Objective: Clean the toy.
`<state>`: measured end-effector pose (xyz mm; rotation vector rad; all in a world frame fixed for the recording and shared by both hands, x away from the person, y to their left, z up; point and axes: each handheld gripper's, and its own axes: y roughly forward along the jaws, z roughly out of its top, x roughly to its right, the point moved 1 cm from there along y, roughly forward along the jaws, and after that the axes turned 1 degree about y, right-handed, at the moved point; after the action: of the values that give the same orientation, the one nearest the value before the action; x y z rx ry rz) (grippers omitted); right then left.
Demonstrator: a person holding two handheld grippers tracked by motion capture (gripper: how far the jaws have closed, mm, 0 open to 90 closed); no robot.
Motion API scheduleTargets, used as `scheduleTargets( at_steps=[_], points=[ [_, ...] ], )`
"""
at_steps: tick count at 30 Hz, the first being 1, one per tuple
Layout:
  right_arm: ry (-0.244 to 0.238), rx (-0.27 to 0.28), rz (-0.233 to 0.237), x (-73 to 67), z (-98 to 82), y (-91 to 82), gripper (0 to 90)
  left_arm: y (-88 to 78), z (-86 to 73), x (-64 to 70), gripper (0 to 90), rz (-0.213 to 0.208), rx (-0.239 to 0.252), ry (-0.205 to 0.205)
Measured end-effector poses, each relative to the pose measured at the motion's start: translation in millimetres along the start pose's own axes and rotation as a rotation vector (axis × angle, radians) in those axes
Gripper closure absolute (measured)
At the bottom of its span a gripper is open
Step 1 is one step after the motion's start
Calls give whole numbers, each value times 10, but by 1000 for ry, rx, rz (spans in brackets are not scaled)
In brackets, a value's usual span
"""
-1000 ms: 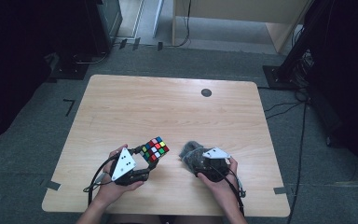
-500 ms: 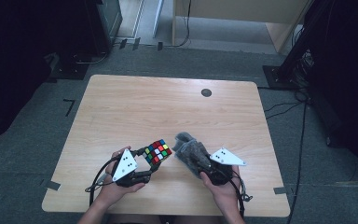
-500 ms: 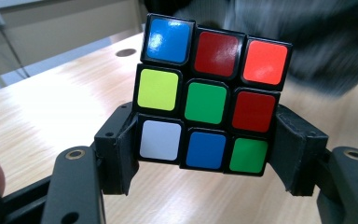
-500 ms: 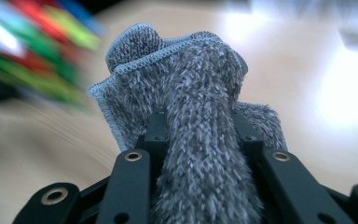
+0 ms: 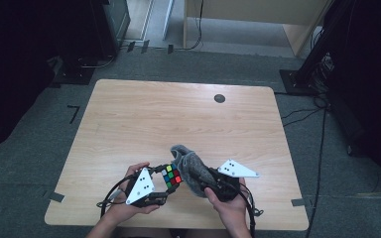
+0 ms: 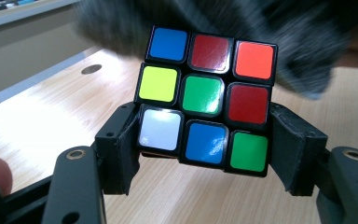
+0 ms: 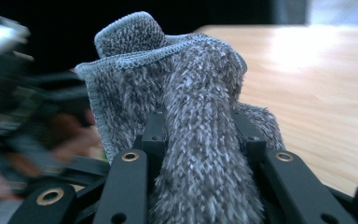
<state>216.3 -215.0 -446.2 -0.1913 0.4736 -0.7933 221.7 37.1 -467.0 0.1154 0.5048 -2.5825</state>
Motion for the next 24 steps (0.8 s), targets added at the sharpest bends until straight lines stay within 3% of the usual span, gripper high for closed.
scheduleTargets(
  at_steps=[3, 6, 8, 9, 11, 13, 14, 15, 16, 18, 20, 22, 23, 24],
  points=[
    [38, 3, -35, 78, 0, -27, 648, -12, 9, -16, 343, -1, 15, -13],
    [13, 65, 42, -13, 64, -93, 642, -7, -2, -14, 342, 14, -3, 5],
    [-39, 52, 64, -113, 86, -78, 640, -21, 15, -16, 343, 6, 8, -4],
    [-79, 29, 40, -163, 77, -48, 639, -25, 28, -12, 343, 11, 4, -2],
    [-83, 18, -4, -142, 56, -25, 642, -30, 33, -13, 343, 18, 0, 6],
    [-94, -16, -127, -68, 41, -29, 644, -32, 40, -22, 343, 35, -8, 6],
    [-98, 0, -143, -55, 40, -56, 644, -23, 45, -22, 343, 53, -23, 16],
    [-101, 17, -126, -65, 48, -79, 643, -3, 53, -14, 343, 83, -57, 40],
    [-130, 40, -95, -136, 77, -108, 642, 20, 57, -2, 343, 107, -86, 57],
    [-256, 60, -40, -355, 119, -111, 639, 67, 65, 42, 343, 139, -142, 96],
    [-388, 30, 4, -592, 101, -56, 634, 105, 83, 109, 343, 153, -170, 131],
    [-492, -46, -12, -727, 23, 61, 629, 117, 112, 161, 343, 146, -172, 147],
    [-528, -79, -34, -742, -22, 111, 626, 133, 112, 175, 343, 158, -186, 158],
    [-537, -76, -43, -730, -50, 127, 626, 138, 105, 174, 343, 162, -193, 164]
  ],
)
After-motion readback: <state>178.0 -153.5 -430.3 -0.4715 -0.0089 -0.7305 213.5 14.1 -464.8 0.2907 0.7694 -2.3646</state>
